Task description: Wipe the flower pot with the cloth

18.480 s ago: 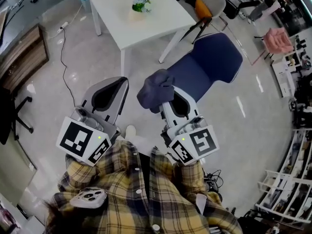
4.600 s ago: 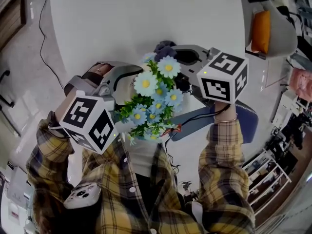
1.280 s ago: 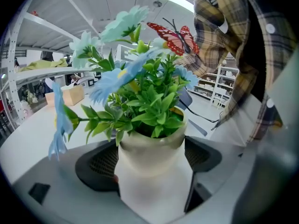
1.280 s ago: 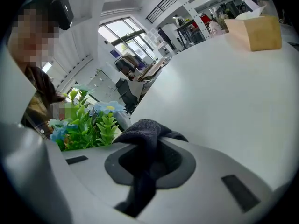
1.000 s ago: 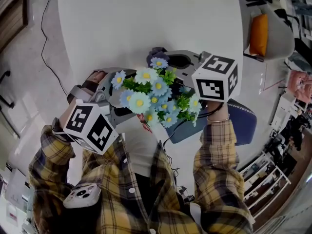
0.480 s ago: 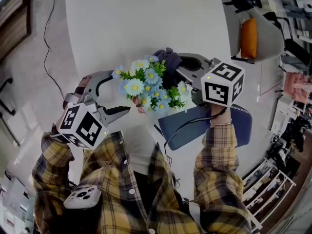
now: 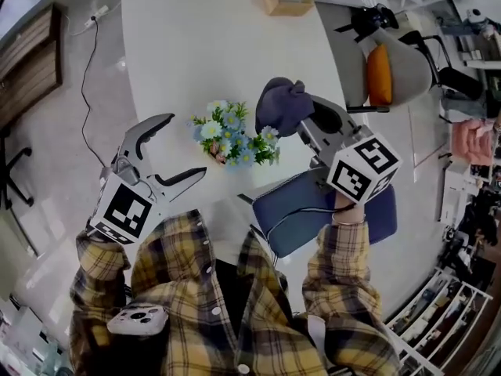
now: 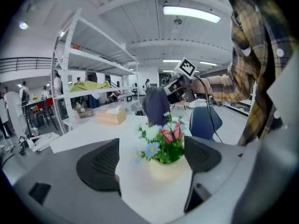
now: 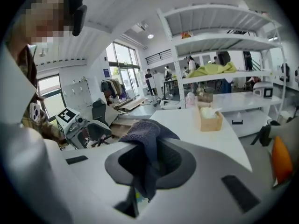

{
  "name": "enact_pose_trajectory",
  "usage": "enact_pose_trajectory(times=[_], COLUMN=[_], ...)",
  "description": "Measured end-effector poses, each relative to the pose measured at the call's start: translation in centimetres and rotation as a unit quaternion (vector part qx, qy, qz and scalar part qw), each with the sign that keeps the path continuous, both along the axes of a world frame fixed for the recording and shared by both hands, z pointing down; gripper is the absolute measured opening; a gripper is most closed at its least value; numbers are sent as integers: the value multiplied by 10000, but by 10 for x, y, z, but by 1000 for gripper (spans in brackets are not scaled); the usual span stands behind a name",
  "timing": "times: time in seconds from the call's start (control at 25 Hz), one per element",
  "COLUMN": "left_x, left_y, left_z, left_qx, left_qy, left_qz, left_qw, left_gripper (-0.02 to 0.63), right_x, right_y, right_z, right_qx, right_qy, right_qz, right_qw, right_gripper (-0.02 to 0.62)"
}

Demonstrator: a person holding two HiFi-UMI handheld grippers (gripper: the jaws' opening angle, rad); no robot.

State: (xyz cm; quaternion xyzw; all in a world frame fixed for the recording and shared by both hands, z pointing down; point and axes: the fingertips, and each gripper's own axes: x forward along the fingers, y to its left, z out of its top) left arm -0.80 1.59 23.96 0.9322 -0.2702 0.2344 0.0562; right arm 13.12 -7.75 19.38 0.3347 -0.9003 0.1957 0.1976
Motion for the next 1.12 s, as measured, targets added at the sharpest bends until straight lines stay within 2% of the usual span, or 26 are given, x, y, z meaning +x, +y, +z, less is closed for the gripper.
enact_pose_trajectory(times=[0.04, 0.12, 0.24, 0.4, 0.64, 0.8, 0.88, 1.12], left_x=[0, -1, -7, -13, -1, 13, 19, 26], left_y=[-3, -3, 14, 36, 26, 18, 14, 15], left_z=[-17, -50, -99, -134, -148, -165, -169, -169], left_qx=[101, 248, 434, 630, 705, 694, 703, 613], left_qy=[145, 423, 897, 1341, 1530, 1636, 1641, 1624], left_qz=[-169, -477, -920, -1352, -1340, -1304, -1381, -1438], left_qw=[9997, 9977, 9908, 9797, 9765, 9754, 9742, 9743], left_gripper=[436, 366, 307, 266, 137, 98, 41, 8], right_x=[0, -2, -15, -28, -36, -37, -37, -37], right_y=[4, 16, 50, 93, 104, 103, 104, 103], right_z=[-17, -51, -101, -132, -141, -142, -138, -139], right_qx=[166, 454, 848, 1272, 1710, 1623, 1552, 1535], right_qy=[-52, -215, -445, -682, -690, -784, -823, -888], right_qz=[56, 151, 279, 415, 401, 379, 346, 336], right_qw=[9998, 9986, 9950, 9887, 9820, 9829, 9838, 9836], right_gripper=[32, 32, 32, 32, 32, 32, 32, 32])
